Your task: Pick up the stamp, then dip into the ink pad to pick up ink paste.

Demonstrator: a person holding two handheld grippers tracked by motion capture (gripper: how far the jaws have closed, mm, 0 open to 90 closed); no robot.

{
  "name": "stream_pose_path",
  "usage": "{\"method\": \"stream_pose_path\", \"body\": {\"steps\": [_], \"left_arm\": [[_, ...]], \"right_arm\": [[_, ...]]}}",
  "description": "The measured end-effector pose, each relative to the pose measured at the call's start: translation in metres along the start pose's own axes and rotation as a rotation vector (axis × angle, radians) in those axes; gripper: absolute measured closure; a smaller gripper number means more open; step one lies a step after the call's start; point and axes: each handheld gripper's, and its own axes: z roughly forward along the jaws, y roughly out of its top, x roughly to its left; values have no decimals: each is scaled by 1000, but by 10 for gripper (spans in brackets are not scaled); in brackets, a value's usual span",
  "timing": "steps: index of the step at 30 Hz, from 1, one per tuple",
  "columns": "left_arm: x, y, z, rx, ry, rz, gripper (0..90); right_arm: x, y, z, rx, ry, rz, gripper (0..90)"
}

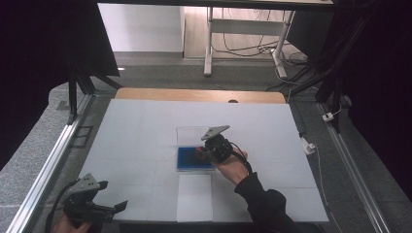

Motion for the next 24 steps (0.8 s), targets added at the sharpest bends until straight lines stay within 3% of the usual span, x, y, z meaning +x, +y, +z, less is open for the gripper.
{"method": "stream_pose_path", "body": {"steps": [11,24], "left_arm": [[1,0,0,0,-1,-4,7],[1,0,0,-3,-4,-4,9]], "right_arm": [[-5,0,-6,-14,-2,16,795],[-12,-8,3,-3,-24,16,796]]}}
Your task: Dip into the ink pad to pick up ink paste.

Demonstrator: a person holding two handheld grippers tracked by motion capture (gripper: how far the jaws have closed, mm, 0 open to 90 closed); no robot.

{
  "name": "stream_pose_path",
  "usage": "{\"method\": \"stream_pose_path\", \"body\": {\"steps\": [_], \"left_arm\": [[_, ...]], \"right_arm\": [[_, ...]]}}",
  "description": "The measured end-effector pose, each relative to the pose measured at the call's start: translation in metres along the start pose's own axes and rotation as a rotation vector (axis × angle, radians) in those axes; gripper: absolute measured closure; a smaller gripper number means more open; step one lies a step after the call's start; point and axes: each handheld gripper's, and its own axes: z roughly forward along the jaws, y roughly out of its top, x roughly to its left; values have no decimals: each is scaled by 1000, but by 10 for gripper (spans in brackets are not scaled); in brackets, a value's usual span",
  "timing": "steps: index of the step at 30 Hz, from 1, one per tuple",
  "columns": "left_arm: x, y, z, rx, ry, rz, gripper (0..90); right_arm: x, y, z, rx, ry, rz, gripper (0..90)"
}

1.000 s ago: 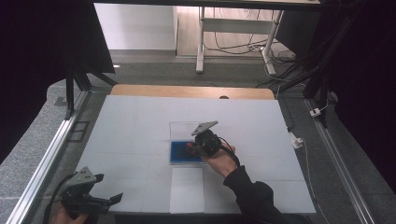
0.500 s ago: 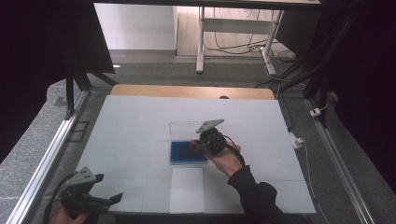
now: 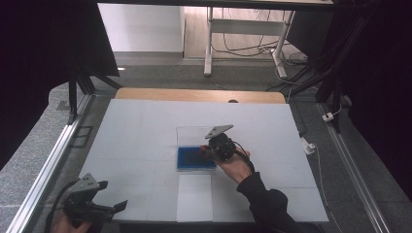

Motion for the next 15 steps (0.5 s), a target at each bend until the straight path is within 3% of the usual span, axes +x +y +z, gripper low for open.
{"method": "stream_pose_path", "body": {"steps": [9,15], "left_arm": [[0,0,0,0,-5,0,10],[0,0,0,1,-4,0,12]], "right_arm": [[0,-6,10,46,-12,-17,797],[-1,-6,10,47,-11,-11,800]]}}
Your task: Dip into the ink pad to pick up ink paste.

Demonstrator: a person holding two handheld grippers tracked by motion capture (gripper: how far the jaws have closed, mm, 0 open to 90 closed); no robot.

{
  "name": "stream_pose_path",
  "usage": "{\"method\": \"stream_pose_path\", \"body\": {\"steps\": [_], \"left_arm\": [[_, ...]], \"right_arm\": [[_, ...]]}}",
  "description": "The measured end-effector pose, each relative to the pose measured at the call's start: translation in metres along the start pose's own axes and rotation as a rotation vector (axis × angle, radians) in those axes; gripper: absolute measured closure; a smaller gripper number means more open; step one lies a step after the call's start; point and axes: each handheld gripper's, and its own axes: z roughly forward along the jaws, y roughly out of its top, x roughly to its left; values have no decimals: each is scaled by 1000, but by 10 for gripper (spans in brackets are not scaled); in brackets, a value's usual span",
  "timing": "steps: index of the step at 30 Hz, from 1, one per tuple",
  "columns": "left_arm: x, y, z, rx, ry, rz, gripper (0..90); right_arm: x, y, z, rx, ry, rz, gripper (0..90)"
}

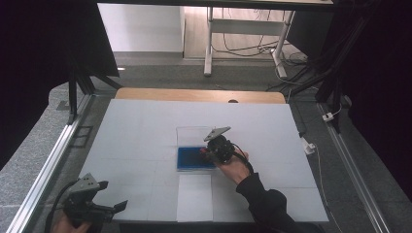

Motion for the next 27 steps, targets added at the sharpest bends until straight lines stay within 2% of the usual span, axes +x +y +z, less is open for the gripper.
{"method": "stream_pose_path", "body": {"steps": [2,5,7,11,14,15,16,18,19,22,23,24,27], "left_arm": [[0,0,0,2,1,0,12],[0,0,1,5,1,1,13],[-1,1,1,9,3,4,14],[-1,1,1,12,4,3,14],[-1,1,1,12,4,3,14],[0,1,1,11,2,2,14],[0,1,1,11,2,1,14],[0,1,1,11,1,0,14],[0,1,1,11,1,0,14],[0,1,1,13,3,1,14],[0,1,1,14,3,2,14],[-1,1,1,14,2,1,14],[-1,1,1,14,4,1,15]], "right_arm": [[0,-1,0,0,0,17,801],[1,-1,0,-2,-8,17,802],[8,-1,1,1,-43,-13,802],[13,0,2,8,-69,-39,803],[10,-1,2,-3,-51,-15,803],[4,-3,1,-11,-20,20,803],[4,-3,1,-11,-20,20,803],[-1,-4,1,-21,7,55,804],[-1,-4,1,-20,6,53,804],[6,-3,2,-14,-37,1,804],[6,-3,2,-14,-37,1,804],[11,-3,2,-16,-58,-15,804],[8,-4,2,-23,-45,-3,803]]}}
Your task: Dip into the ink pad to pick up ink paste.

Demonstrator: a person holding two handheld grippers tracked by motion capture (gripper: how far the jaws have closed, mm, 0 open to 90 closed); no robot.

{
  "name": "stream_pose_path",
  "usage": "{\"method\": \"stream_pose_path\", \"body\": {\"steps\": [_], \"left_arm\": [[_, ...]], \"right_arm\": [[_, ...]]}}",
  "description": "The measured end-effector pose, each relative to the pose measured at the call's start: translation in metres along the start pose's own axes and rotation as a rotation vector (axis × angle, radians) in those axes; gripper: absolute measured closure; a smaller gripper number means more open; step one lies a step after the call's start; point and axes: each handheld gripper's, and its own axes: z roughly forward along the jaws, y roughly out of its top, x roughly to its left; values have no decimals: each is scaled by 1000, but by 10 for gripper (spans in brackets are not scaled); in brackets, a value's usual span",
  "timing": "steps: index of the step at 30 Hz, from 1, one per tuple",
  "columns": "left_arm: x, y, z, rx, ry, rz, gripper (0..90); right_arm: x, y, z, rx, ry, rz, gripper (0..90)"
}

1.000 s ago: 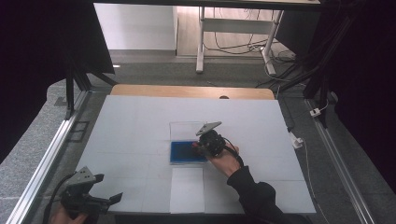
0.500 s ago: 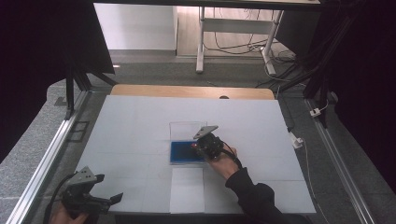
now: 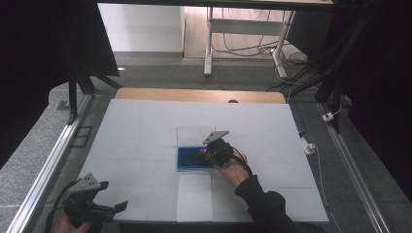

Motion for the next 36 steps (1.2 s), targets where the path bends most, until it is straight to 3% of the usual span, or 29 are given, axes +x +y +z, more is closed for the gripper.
{"method": "stream_pose_path", "body": {"steps": [10,12,21,27,36], "left_arm": [[1,0,0,-5,-6,-4,14],[1,0,0,-5,-7,-4,14],[1,0,0,-4,-6,-2,14],[1,0,0,-3,-6,-1,14],[1,0,0,-3,-8,1,14]], "right_arm": [[-3,2,-2,9,19,8,797],[-5,3,-4,-11,34,27,796],[-11,12,-20,-74,9,44,796],[-20,7,-18,-67,5,78,796],[-23,0,-6,-34,9,80,796]]}}
